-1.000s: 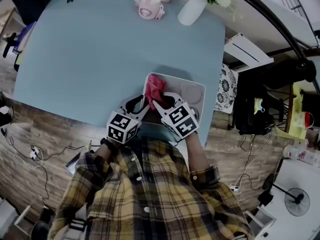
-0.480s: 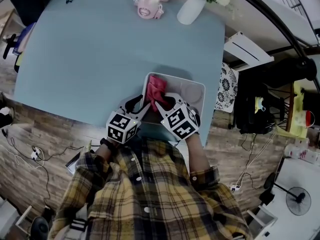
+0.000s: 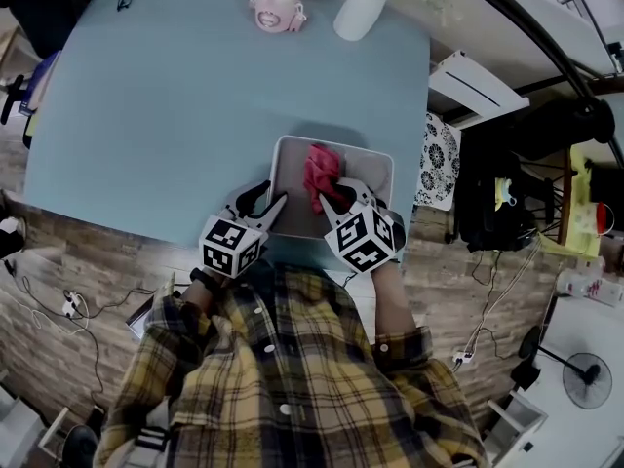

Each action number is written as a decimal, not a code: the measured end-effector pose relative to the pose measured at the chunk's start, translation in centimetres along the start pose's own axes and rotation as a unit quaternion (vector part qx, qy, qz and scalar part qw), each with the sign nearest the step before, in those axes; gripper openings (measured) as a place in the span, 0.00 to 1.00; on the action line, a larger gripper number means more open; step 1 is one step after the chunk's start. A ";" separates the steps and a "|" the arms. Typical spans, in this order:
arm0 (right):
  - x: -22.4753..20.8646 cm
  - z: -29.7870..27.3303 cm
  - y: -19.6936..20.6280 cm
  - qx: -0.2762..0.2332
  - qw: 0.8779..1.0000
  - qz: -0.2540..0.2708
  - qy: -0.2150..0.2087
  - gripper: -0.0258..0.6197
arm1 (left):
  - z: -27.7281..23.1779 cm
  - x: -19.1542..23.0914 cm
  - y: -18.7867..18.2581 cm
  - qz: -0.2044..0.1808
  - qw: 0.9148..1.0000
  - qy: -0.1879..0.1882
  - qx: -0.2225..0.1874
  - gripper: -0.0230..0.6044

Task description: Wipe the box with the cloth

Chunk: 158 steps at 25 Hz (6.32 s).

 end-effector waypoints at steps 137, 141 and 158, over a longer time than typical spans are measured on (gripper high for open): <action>-2.4 11.1 13.1 0.095 0.969 -0.151 0.171 0.15 | -0.2 -0.4 -0.5 -0.067 0.997 -0.003 0.040 0.31; -3.6 11.3 11.3 0.055 0.970 -0.127 0.200 0.15 | -0.2 -1.0 -1.5 -0.094 0.995 -0.010 0.037 0.31; -7.3 10.8 2.5 -0.195 0.904 -0.315 0.215 0.15 | 2.6 -2.0 -9.8 -0.124 0.990 -0.035 -0.052 0.29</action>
Point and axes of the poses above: the fingertips, and each gripper's own axes: z backward along the fingers, x to its left, y out of its underside, the point moved 6 cm from there along z, backward along the fingers, and after that the axes turned 13 degrees about y, right-handed, at the moved point
